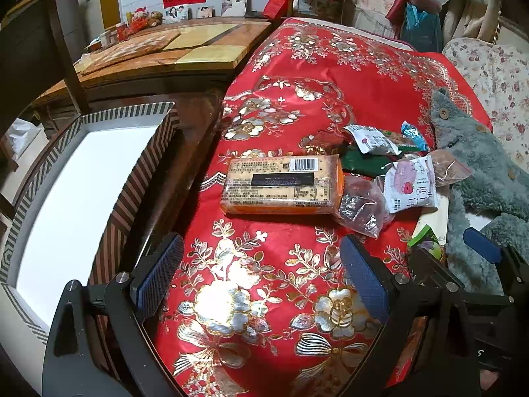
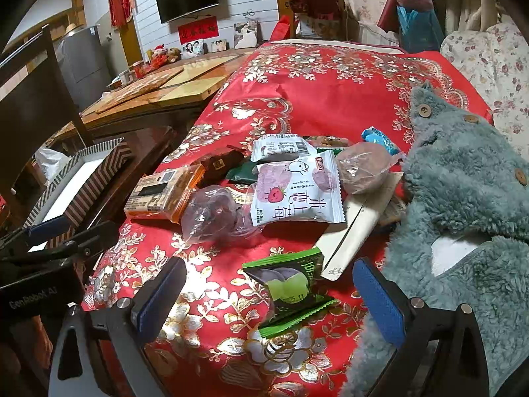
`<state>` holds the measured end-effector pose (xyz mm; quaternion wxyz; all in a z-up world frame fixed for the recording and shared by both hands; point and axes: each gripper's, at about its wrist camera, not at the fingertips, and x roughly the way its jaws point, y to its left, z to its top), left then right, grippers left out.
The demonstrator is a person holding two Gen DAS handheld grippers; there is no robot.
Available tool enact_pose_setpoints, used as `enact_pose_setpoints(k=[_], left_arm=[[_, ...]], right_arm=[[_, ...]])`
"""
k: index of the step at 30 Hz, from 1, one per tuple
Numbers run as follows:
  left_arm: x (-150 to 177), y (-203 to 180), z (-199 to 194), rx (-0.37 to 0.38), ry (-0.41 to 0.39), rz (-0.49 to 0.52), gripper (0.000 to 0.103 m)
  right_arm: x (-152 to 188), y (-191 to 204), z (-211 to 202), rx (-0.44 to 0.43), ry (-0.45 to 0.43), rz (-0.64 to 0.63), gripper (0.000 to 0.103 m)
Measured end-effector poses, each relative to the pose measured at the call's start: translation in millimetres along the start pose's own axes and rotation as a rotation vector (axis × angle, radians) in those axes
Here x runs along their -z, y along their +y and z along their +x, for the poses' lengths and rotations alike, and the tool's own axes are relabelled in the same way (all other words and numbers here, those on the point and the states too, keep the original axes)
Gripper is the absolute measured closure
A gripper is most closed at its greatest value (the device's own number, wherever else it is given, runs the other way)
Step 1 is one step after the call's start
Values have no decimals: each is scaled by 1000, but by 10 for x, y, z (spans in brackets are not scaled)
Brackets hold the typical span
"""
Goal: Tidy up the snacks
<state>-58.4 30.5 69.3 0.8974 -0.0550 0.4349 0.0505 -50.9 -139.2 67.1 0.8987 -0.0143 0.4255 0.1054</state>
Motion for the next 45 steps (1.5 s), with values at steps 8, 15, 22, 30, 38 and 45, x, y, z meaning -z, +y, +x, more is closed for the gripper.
enact_pose_setpoints(k=[8,15,22,30,38,45], left_arm=[[7,-18,15,8,8,4,7],[9,-19,37,7,15,1,7],[15,-17,58,6,19,2,8],[15,-24,84,9,25,1,8],[-185,2,262,88,77,-24,8],[-457,67,511,108,127,-79,8]], right_arm=[[-1,-19,9,39,1,-11,2],[16,-22,22,37,10,-8,2],[22,-34,48,36,16,-6,2],[32,-51,62,36,22,-3,2],[13,-143,81,37,29,16,2],[-10,-184,103,21,33,24,2]])
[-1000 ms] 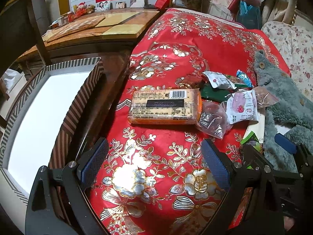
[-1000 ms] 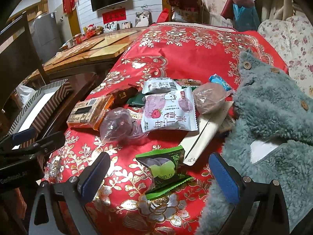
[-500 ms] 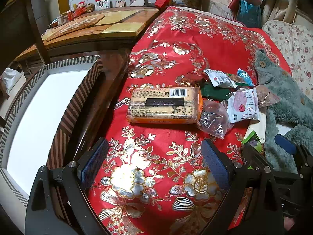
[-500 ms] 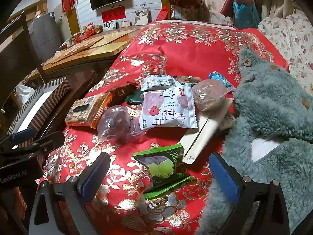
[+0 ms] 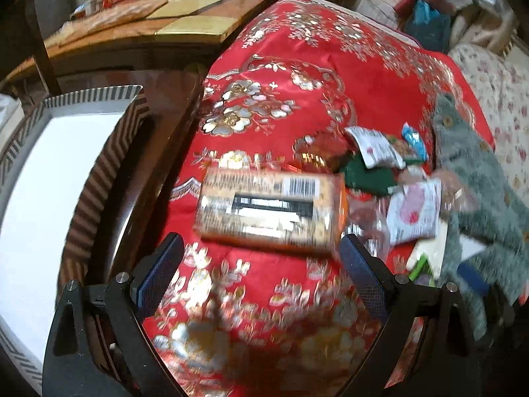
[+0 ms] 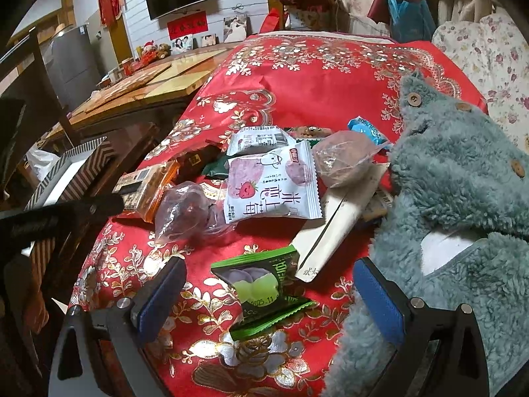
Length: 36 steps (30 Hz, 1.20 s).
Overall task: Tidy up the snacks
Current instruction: 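Grasp the cracker pack with the left tool while the right tool approaches the red-date bag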
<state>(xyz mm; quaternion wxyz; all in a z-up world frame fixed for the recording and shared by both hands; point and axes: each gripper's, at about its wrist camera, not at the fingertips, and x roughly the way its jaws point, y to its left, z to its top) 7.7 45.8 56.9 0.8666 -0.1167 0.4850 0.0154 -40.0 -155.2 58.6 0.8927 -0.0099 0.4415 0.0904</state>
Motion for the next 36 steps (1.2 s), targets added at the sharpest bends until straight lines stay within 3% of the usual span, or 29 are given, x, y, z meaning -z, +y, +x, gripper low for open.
enact_pose_setpoints(k=[4,8,11,18,23,27,34,36], left_arm=[[-267,20,91,-24,-23,-47,8],[-497,-36,307,-93,18,-44,8],[-562,-74,501,-163,93,6,8],[-45,74,388,-76,232,120,8],[190,417,128,-16,214,-24,8],[155,610,64,14,182,-152,8],[6,415,345,-12,207,-149,8],[47,394,418,-14,230,-147,18]], right_arm=[[10,-8,45,-6,12,-1,2],[12,-35,80,-8,22,10,2],[16,-60,97,-6,29,14,2],[1,-95,106,-18,32,30,2],[-14,-48,84,-30,23,17,2],[-17,-7,72,-39,19,11,2],[-19,32,52,-45,15,-3,2],[-18,53,44,-46,15,-14,2]])
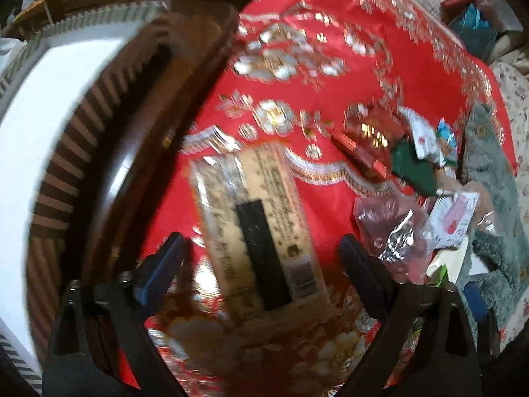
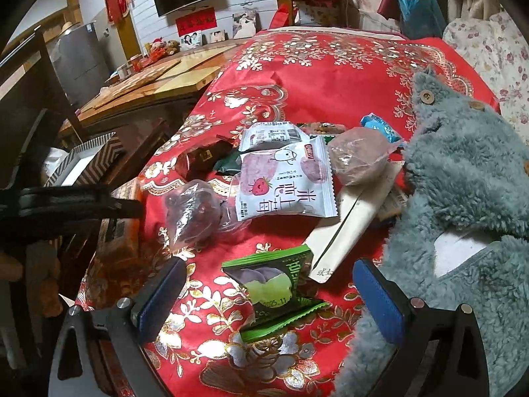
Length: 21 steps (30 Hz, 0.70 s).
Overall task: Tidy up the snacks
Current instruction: 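Grasp the cracker pack with the left tool while the right tool approaches the red-date bag, then carry the cracker pack to the white tray while the right tool grasps the red-date bag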
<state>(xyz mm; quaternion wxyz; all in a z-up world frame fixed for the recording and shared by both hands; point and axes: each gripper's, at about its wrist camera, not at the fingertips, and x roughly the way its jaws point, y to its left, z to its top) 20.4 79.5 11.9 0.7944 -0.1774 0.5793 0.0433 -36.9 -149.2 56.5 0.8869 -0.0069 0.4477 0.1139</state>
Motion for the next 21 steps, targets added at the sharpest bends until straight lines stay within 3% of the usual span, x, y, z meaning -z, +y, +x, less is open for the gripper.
enact_pose_setpoints(k=[1,3,6,9,11,21], left_arm=[[17,-26,20,-27,-15,11,22],[50,-31,-10,-46,-53,35,39],[52,38,-47,-48,-60,46,50],[91,105,-97,-45,-64,49,50],[135,138,-153,-53,-80,56,50],[218,190,-465,-116,-181,74,50]], right_arm=[[-3,9,-3,-1,0,-7,2],[-10,51,-25,-12,-6,-30,2],[-35,133,-48,-73,-6,-56,5],[-80,288,-2,-127,20,-103,13],[-125,376,40,-160,37,-124,23],[-382,555,444,-166,111,-167,24]])
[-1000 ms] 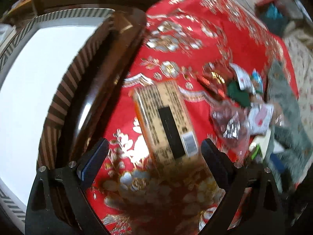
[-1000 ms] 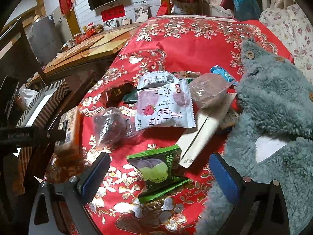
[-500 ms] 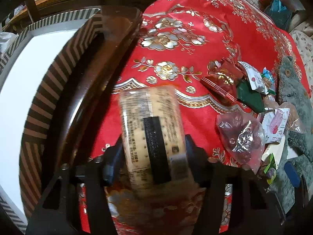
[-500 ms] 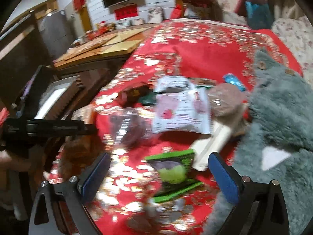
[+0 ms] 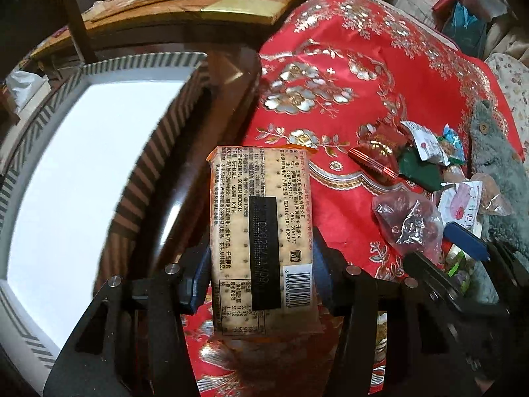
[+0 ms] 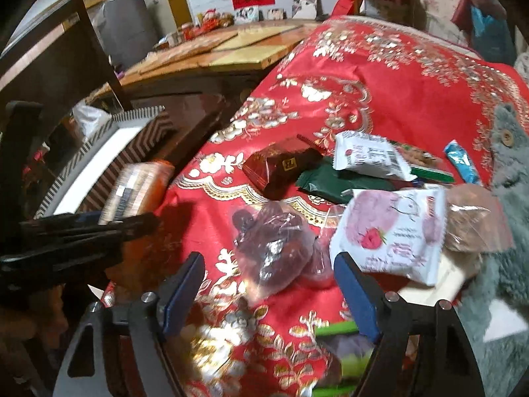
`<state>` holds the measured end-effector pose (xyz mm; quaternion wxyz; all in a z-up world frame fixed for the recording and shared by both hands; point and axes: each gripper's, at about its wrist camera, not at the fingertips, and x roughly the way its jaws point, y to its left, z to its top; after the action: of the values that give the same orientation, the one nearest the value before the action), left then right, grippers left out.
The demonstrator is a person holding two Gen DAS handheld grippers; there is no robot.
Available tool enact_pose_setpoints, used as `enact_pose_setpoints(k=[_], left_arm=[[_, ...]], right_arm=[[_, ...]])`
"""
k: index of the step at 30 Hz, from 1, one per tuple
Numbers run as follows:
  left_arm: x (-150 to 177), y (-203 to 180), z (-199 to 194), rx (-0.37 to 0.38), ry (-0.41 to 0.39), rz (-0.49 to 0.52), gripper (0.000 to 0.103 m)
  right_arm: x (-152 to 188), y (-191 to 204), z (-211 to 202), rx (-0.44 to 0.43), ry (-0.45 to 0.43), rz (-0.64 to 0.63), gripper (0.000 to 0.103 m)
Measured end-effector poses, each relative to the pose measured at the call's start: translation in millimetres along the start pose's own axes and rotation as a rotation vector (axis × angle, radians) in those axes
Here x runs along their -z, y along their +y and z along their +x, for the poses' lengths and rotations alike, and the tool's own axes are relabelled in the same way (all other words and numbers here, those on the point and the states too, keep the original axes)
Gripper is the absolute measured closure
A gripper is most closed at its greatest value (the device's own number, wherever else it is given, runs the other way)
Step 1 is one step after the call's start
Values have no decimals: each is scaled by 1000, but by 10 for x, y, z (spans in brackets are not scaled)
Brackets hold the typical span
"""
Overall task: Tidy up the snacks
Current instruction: 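Carry the cracker pack to the white tray while the right tool grasps the red-date bag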
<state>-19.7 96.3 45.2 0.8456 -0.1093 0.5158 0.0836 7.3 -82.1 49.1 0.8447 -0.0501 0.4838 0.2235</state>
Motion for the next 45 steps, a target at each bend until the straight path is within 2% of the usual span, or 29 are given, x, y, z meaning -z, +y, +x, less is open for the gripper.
enact_pose_setpoints(k=[5,6,7,8,11,17,25,34,45], left_arm=[[-5,26,-37,-15,-13,2,50],[-4,30,-44,-16,-14,0,50],[-7,36,-46,-16,-14,-1,50],[-8,39,-47,-16,-13,-1,50],[0,43,-60,-16,-13,0,50],[33,36,-171,-5,-26,-1,50],[16,129,-433,11,-52,-10,50],[-14,383,-706,-10,-95,-40,50],[-33,780,-817,-56,-111,-84,50]], right_arm=[[-91,-33,260,12,53,-23,25],[-95,-27,298,11,58,-32,30],[-93,-16,325,21,57,-50,45],[-93,4,331,32,44,-76,51],[-71,18,300,19,27,-84,57],[-19,112,97,-7,-10,-75,59],[-42,247,-222,-83,-65,-26,59],[-175,595,-418,-115,-114,-89,59],[-316,995,-411,-154,-108,-156,59]])
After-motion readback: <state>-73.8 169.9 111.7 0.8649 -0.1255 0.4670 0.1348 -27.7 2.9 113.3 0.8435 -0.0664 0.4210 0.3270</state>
